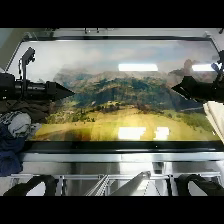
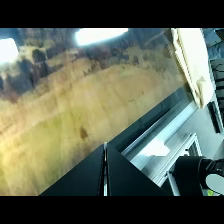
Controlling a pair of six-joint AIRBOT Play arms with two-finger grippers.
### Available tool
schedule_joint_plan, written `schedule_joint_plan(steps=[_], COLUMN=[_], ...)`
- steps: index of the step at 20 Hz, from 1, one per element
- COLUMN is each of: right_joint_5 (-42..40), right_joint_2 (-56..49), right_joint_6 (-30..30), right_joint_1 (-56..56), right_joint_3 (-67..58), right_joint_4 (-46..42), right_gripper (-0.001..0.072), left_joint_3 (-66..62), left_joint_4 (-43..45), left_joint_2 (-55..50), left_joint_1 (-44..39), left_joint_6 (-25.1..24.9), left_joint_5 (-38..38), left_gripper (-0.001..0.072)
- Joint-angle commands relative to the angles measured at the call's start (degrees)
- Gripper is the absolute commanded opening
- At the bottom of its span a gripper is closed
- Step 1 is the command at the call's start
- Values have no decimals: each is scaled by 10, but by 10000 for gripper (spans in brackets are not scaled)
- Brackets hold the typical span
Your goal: Fold the shirts.
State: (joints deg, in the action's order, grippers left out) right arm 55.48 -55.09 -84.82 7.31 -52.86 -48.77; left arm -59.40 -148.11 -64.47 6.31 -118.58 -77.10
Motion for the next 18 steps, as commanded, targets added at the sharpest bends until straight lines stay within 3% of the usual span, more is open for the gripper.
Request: schedule_joint_plan(steps=[1, 11, 12, 13, 14, 18], right_joint_5=[0, 0, 0, -2, -14, -44], right_joint_2=[0, 0, 0, 0, -1, -2], right_joint_6=[0, 0, 0, 0, 0, 0], right_joint_1=[0, 0, 0, 0, 0, 0], right_joint_3=[0, 0, 0, 0, 0, 0], right_joint_4=[0, 0, 0, 2, 16, 80], right_gripper=[19, 19, 19, 19, 19, 19], left_joint_3=[0, 0, 0, -7, -23, -144], left_joint_4=[0, 1, 6, 35, 88, 278], left_joint_2=[0, 0, 0, 0, -6, -78], left_joint_1=[0, 0, 0, 1, 4, 95], left_joint_6=[0, 0, 0, 0, 4, 110], left_joint_5=[0, 5, 5, 11, 19, 78], left_gripper=[18, 23, 314, 713, 702, 701])
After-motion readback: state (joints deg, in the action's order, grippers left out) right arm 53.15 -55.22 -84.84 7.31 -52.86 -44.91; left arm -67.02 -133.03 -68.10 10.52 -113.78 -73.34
